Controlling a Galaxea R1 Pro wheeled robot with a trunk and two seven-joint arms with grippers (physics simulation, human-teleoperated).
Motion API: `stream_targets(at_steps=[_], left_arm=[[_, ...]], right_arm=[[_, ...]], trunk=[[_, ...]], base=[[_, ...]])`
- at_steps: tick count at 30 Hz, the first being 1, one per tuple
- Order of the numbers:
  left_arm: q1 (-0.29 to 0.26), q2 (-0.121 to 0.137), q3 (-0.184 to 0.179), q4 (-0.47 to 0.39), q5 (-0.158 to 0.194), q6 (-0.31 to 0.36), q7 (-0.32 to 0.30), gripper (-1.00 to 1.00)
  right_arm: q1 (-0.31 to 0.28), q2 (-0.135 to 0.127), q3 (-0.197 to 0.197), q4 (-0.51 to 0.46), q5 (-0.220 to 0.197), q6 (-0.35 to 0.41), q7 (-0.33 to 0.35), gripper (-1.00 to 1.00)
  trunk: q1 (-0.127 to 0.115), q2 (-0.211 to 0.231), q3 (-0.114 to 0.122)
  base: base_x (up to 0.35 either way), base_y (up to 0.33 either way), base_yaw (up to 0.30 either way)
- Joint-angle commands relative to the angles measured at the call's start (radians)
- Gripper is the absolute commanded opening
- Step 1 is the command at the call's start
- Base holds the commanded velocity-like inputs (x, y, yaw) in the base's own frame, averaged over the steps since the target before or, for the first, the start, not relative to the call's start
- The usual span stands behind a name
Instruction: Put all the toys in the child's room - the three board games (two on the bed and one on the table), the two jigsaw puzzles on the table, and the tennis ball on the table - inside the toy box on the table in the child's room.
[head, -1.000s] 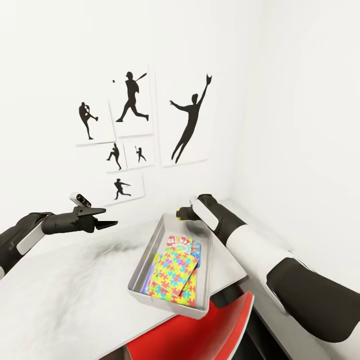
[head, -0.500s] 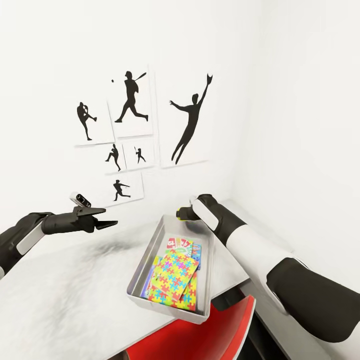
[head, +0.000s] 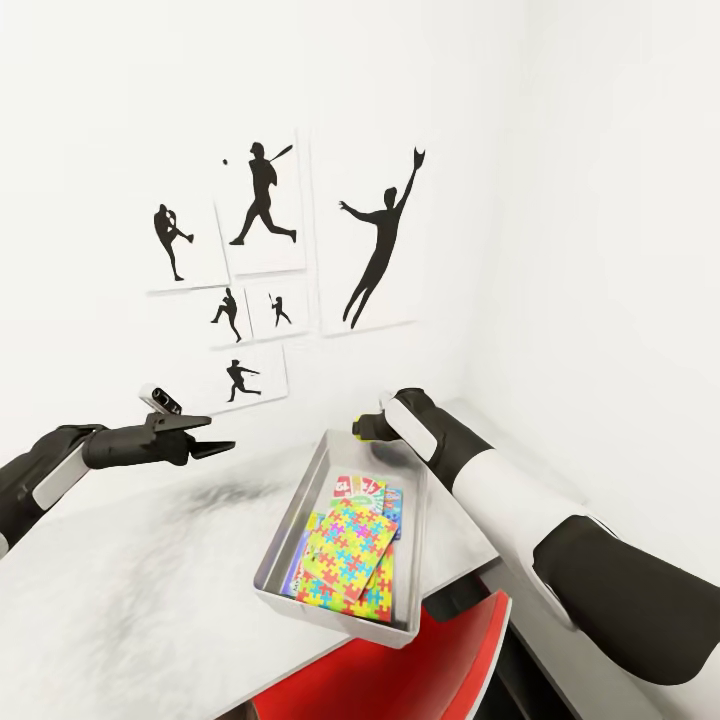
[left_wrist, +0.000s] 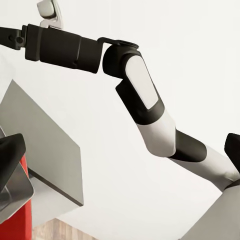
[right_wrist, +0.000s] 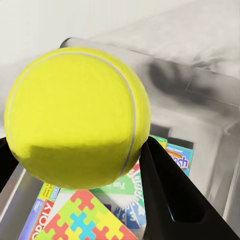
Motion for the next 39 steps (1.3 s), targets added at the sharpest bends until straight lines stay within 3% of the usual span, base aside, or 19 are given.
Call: stream_targets(at_steps=[1, 14, 21, 39], left_arm=[[-0.002, 0.001, -0.005, 0.000, 0.002, 0.011, -0.007, 1.00], [-0.002, 0.001, -0.005, 0.000, 0.001, 0.011, -0.007, 1.00], [-0.001, 0.001, -0.006, 0.000, 0.001, 0.009, -0.007, 1.00], [-0.001, 0.001, -0.007, 0.000, 0.000, 0.009, -0.007, 1.00]], right_arm=[[-0.002, 0.000, 0.004, 0.001, -0.013, 0.000, -0.013, -1.00], [0.003, 0.000, 0.006, 0.016, -0.007, -0.005, -0.014, -1.00], [0.003, 0.000, 0.007, 0.122, -0.005, -0.053, -0.014, -1.00], [0.003, 0.000, 0.009, 0.135, -0.006, -0.116, -0.022, -1.00]], trunk=[[0.001, -0.002, -0.002], [0.001, -0.002, -0.002], [0.001, -0.002, -0.002], [0.001, -0.002, -0.002]], base=[[0.000, 0.000, 0.000], [0.000, 0.000, 0.000], [0.000, 0.000, 0.000], [0.000, 0.000, 0.000]])
